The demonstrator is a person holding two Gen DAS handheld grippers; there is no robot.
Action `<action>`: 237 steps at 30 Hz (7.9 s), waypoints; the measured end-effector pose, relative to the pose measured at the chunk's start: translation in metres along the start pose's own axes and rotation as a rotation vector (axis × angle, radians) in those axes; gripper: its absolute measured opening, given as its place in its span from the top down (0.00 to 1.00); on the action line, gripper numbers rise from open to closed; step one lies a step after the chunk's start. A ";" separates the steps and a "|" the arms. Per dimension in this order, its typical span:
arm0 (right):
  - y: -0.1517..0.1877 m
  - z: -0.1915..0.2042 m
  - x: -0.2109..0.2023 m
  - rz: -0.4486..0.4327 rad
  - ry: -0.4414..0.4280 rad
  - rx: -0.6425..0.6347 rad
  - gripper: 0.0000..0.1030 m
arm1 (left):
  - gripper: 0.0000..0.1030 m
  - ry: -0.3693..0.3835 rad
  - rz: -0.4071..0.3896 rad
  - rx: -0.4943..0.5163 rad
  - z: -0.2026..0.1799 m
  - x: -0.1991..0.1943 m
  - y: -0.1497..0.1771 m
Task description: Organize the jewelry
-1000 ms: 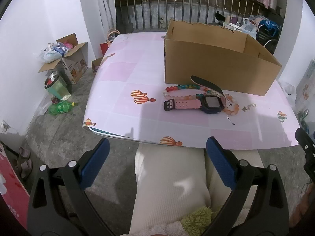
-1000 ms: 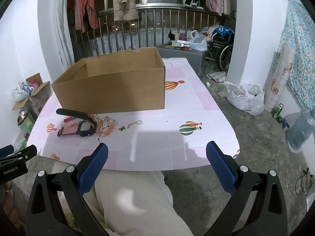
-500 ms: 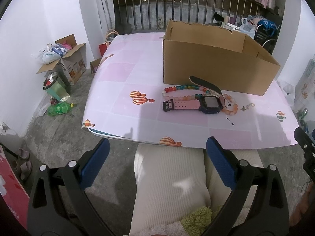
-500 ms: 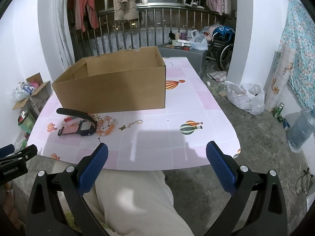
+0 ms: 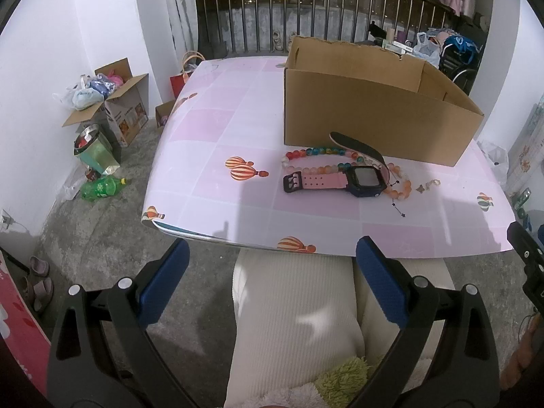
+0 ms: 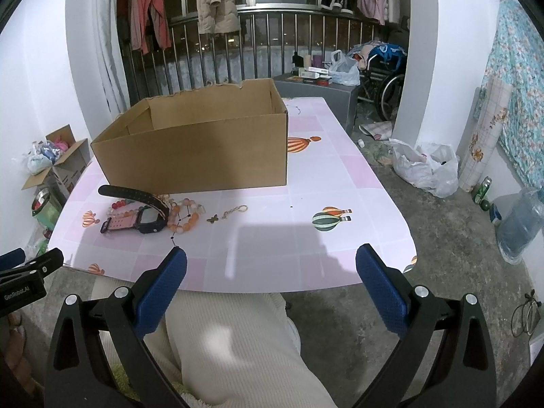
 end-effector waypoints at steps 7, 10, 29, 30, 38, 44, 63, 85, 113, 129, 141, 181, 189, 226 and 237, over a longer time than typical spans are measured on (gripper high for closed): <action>0.000 0.000 0.000 0.000 0.000 0.000 0.06 | 0.08 0.000 0.000 -0.001 0.000 0.000 0.000; 0.001 0.000 0.000 0.001 0.000 0.000 0.06 | 0.08 -0.001 0.000 0.000 0.000 0.000 0.000; 0.003 0.007 0.030 0.056 0.003 -0.021 0.06 | 0.08 0.007 0.051 0.001 0.009 0.032 -0.002; 0.001 0.009 0.033 0.055 -0.002 -0.029 0.06 | 0.08 0.008 0.055 0.006 0.010 0.036 -0.004; -0.025 0.046 0.051 0.020 -0.152 -0.107 0.06 | 0.08 0.206 -0.021 -0.016 0.006 0.049 -0.026; -0.040 0.092 0.060 0.020 -0.274 -0.217 0.07 | 0.08 0.226 0.006 -0.034 0.013 0.065 -0.038; -0.040 0.169 0.086 0.100 -0.448 -0.487 0.49 | 0.59 0.373 0.096 0.009 -0.008 0.114 -0.057; -0.045 0.128 0.106 0.171 -0.484 -0.213 0.90 | 0.64 0.251 0.181 0.068 -0.019 0.129 -0.057; -0.030 0.119 0.118 0.190 -0.630 -0.115 0.95 | 0.83 0.132 0.221 -0.025 -0.024 0.130 -0.064; -0.051 0.125 0.071 0.090 -0.611 -0.172 0.95 | 0.95 0.286 0.118 -0.083 -0.022 0.082 -0.060; -0.169 0.136 0.006 -0.089 -0.747 -0.210 0.96 | 0.96 0.441 -0.127 0.049 -0.048 -0.019 -0.177; -0.073 0.160 0.058 0.055 -0.577 -0.431 0.82 | 0.96 0.514 -0.251 0.072 -0.063 -0.098 -0.208; -0.165 0.126 0.033 0.006 -0.501 -0.452 0.95 | 0.96 0.570 -0.252 0.041 -0.059 -0.088 -0.261; -0.244 0.065 0.130 0.195 -0.237 -0.509 0.50 | 0.50 0.318 -0.146 0.013 -0.004 0.036 -0.286; -0.157 0.044 0.045 0.052 -0.530 -0.263 0.56 | 0.44 0.194 -0.116 -0.133 0.076 0.033 -0.172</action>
Point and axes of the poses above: each gripper's, at about its wrist camera, not at the fingertips, and x roughly the way its jaws point, z to its left, y to its underside, the point moved 10 cm from there along x, roughly the way its jaws point, and after that the axes turned 5 degrees about z, right-handed, at the moved point
